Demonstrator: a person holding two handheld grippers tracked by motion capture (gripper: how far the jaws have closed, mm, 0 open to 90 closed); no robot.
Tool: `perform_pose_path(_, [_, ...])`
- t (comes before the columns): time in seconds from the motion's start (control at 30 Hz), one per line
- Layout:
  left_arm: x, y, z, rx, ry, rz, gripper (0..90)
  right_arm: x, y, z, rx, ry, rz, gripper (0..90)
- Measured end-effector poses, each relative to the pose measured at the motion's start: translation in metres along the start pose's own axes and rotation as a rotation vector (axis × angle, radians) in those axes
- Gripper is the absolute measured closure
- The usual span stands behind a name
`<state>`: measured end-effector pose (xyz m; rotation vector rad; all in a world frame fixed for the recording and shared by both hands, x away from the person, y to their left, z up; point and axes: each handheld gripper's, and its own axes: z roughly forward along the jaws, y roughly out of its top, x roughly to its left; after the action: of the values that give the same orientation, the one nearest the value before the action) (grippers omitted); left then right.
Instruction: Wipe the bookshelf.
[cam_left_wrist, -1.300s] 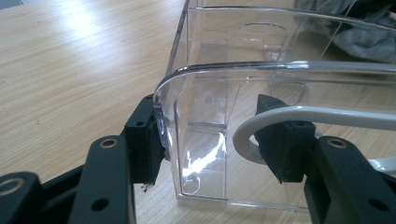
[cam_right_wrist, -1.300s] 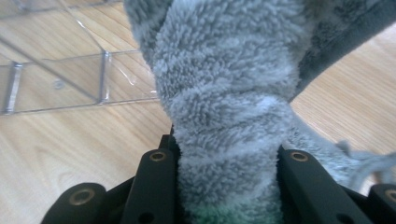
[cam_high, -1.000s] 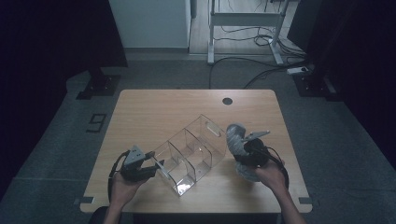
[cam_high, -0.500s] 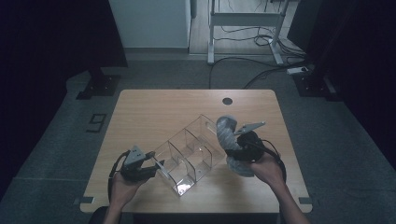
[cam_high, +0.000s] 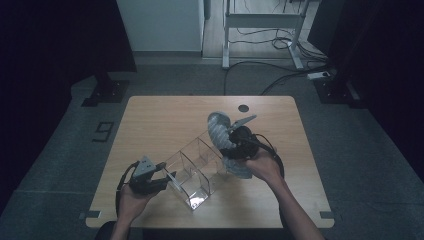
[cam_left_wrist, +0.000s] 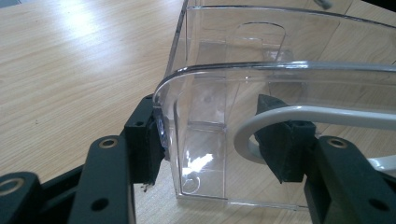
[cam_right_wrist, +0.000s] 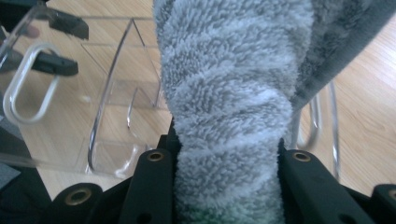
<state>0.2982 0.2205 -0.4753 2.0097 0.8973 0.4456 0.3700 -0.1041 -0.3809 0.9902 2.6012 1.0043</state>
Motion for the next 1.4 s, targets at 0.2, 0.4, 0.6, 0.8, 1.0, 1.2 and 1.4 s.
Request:
perform_pose_path(0.2, [0.000, 0.000, 0.000, 0.001, 0.001, 0.002, 44.7, 0.005, 0.025, 0.019, 0.008, -0.001, -0.016, 66.8])
perform_pose_path(0.4, [0.000, 0.000, 0.000, 0.002, 0.002, 0.002, 44.6, 0.010, 0.040, 0.036, 0.019, -0.001, -0.032, 66.8])
perform_pose_path(0.6, [0.000, 0.000, 0.000, 0.001, 0.000, -0.001, 44.6, 0.014, 0.051, 0.064, 0.057, -0.026, -0.050, 66.5])
perform_pose_path(0.8, [0.000, 0.000, 0.000, 0.002, 0.000, -0.001, 44.6, 0.012, 0.054, 0.074, 0.073, -0.046, -0.048, 66.5])
perform_pose_path(1.0, [0.000, 0.000, 0.000, 0.002, 0.004, -0.004, 44.7, 0.015, 0.055, 0.084, 0.103, -0.081, -0.065, 67.6])
perform_pose_path(1.2, [-0.001, 0.001, 0.000, 0.011, 0.009, -0.008, 44.7, 0.016, 0.054, 0.085, 0.115, -0.098, -0.083, 67.5])
perform_pose_path(1.4, [-0.001, 0.002, 0.000, 0.015, 0.013, -0.012, 44.7, 0.015, 0.048, 0.079, 0.120, -0.092, -0.093, 67.0])
